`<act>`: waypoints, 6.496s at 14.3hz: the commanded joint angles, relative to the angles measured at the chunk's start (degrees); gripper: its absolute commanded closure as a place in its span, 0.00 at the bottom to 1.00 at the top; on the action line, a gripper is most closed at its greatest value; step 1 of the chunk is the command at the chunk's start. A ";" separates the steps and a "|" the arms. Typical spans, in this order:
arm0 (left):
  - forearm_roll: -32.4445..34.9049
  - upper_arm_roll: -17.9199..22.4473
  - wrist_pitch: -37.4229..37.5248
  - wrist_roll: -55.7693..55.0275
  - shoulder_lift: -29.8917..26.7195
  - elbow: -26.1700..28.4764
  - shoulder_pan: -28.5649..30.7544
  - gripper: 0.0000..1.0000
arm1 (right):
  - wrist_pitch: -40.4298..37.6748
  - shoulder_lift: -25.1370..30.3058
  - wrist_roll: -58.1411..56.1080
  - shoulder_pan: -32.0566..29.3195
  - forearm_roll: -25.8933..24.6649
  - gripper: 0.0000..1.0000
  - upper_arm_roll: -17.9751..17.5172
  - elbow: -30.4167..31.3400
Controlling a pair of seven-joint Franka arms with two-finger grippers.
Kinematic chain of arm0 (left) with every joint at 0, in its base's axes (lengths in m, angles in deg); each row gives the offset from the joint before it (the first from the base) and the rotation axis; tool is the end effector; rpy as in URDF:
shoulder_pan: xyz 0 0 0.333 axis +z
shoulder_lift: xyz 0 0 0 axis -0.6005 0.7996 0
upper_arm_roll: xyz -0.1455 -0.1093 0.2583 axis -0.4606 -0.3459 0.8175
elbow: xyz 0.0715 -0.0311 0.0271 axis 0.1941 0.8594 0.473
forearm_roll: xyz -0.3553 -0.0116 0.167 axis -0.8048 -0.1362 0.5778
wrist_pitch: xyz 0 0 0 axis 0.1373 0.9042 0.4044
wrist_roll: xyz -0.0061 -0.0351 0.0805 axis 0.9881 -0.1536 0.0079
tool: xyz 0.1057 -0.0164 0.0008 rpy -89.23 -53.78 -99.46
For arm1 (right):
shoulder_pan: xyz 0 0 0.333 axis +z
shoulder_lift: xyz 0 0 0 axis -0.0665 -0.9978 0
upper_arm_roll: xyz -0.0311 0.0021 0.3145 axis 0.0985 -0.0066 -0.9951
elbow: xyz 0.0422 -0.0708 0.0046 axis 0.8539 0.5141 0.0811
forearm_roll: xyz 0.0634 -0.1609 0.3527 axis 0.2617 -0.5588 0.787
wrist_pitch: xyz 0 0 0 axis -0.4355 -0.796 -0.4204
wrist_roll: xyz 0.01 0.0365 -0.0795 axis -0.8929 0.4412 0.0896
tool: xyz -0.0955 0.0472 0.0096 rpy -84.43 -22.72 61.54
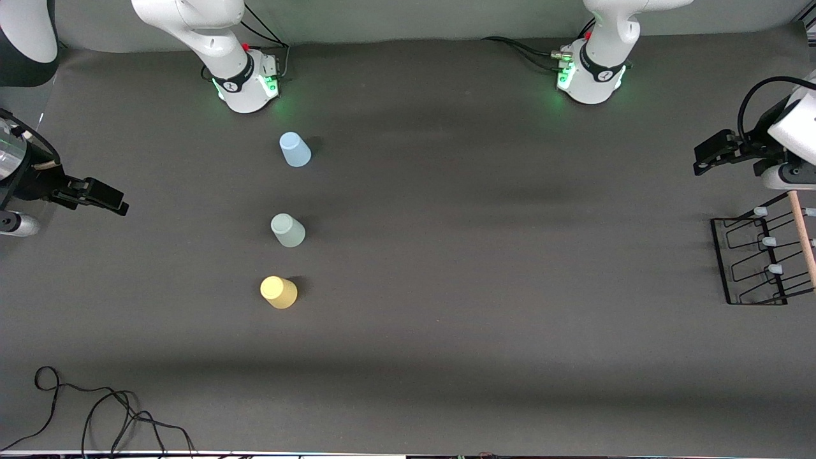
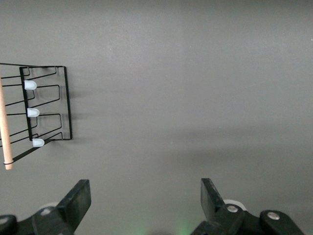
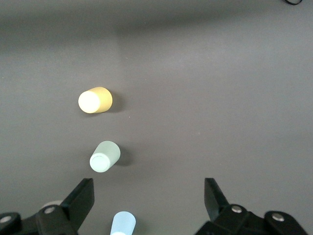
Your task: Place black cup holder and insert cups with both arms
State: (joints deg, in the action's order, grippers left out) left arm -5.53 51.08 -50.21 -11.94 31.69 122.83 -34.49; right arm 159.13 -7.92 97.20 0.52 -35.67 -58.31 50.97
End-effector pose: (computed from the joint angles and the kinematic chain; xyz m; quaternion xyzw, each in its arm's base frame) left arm 0.5335 -0.0167 0.6103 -0.9996 0.0185 0.0205 0.0040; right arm 0.5703 -0.0035 0.5904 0.9965 -0.0835 -0.0085 0.0021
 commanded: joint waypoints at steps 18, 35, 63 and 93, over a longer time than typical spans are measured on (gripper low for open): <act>2.80 0.87 -12.60 36.22 12.87 -1.67 34.41 0.00 | -1.03 -1.43 1.20 0.39 1.15 0.00 0.41 -1.27; -1.15 0.69 -36.15 35.70 19.30 13.97 33.27 0.00 | -1.03 -1.43 1.11 0.39 1.07 0.00 0.41 -1.18; -0.71 0.34 -12.97 22.98 17.55 -5.18 20.72 1.00 | -1.03 -1.34 1.20 0.39 1.15 0.00 0.41 -1.18; 5.00 0.25 -30.26 -58.88 41.18 -19.60 -49.17 1.00 | -0.95 -0.90 2.25 2.93 1.15 0.00 0.06 1.45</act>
State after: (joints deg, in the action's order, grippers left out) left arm -1.76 50.36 -80.36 -71.84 71.96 105.39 -82.55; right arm 157.18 -8.98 97.75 1.13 -35.44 -58.37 51.39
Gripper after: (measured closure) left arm 0.841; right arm 0.000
